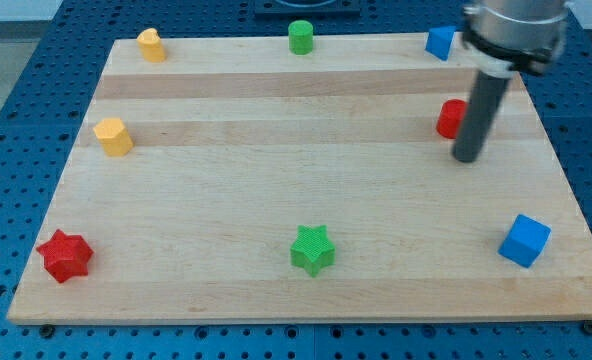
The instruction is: Push the red circle to the center
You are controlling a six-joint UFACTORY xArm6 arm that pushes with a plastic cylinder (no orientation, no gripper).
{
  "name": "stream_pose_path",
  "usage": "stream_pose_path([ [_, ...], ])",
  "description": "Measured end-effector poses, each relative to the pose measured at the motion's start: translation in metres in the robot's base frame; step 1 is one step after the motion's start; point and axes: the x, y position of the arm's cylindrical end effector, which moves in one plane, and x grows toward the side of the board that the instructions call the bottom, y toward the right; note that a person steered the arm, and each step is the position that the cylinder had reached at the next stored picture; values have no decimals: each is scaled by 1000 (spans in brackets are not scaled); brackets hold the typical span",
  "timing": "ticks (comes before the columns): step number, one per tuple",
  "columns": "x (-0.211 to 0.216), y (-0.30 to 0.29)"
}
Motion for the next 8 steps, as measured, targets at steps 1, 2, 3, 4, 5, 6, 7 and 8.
stream_pose_path([
  [1, -22, 34],
  [2, -72, 20],
  [3, -93, -34],
  [4, -94, -94],
  [5, -103, -58],
  [6, -108, 13],
  [7, -77, 28],
  [8, -59, -38],
])
